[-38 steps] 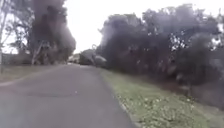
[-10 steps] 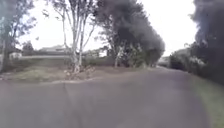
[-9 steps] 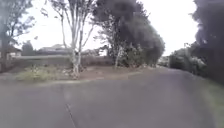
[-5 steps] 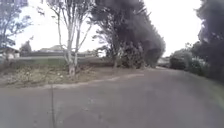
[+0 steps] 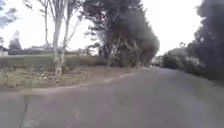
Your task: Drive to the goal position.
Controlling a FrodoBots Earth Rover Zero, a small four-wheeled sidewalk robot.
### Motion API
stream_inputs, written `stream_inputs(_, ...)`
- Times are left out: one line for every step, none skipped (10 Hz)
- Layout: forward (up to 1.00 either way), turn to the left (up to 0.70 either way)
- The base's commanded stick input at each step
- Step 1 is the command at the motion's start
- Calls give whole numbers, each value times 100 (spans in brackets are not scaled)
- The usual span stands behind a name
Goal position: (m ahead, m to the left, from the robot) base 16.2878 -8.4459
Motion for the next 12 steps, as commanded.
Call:
stream_inputs(70, -32)
stream_inputs(3, -44)
stream_inputs(0, -45)
stream_inputs(0, -45)
stream_inputs(9, -43)
stream_inputs(72, -32)
stream_inputs(100, -27)
stream_inputs(100, -27)
stream_inputs(100, -27)
stream_inputs(100, -27)
stream_inputs(100, -27)
stream_inputs(100, -27)
